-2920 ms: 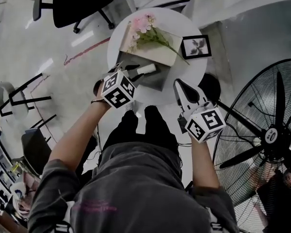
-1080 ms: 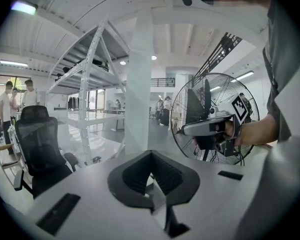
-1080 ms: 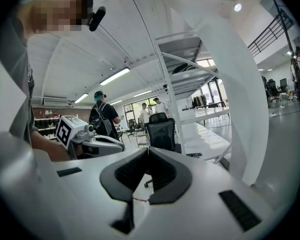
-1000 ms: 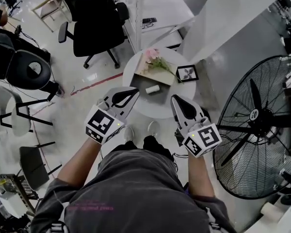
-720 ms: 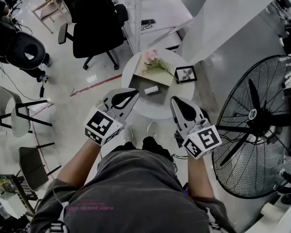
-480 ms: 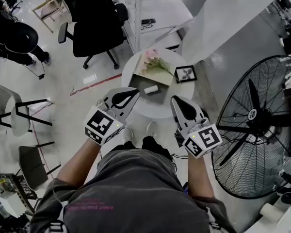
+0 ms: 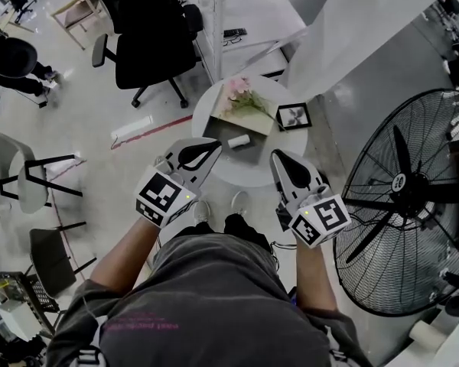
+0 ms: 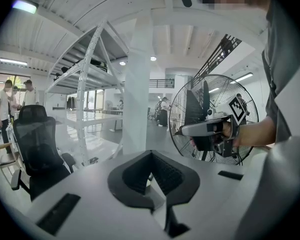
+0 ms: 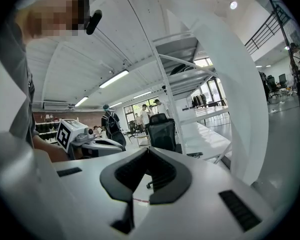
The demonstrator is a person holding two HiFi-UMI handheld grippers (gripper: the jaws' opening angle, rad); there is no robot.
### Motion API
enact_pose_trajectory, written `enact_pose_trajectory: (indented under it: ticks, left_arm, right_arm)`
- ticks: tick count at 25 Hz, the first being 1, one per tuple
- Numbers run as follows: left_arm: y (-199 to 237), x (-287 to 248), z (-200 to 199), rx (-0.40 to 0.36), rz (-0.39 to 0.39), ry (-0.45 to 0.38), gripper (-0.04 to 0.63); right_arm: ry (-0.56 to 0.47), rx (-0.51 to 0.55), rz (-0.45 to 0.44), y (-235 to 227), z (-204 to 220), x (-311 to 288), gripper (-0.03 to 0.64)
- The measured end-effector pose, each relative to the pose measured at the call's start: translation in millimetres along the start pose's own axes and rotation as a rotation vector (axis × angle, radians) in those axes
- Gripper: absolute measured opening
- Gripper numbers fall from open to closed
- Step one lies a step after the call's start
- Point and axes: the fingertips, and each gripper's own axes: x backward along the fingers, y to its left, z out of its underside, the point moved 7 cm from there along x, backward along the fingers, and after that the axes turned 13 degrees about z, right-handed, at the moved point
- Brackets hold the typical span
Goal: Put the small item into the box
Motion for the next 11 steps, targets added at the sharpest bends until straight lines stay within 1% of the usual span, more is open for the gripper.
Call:
enact_pose_trajectory:
  ticks: [5,11]
  left_arm:
    - [2.4,-3.0,2.0,0.015,0.003,0.017,0.014]
    - [9.6,-7.4,5.0,-0.009,-0.003,0.009,0.014]
  right_arm:
    - [0.012,-0.002,0.002,-4.0,4.3,-3.2,0.02]
    - [0.018,-0.003,0.006,-8.6,7.0,-8.5,0.02]
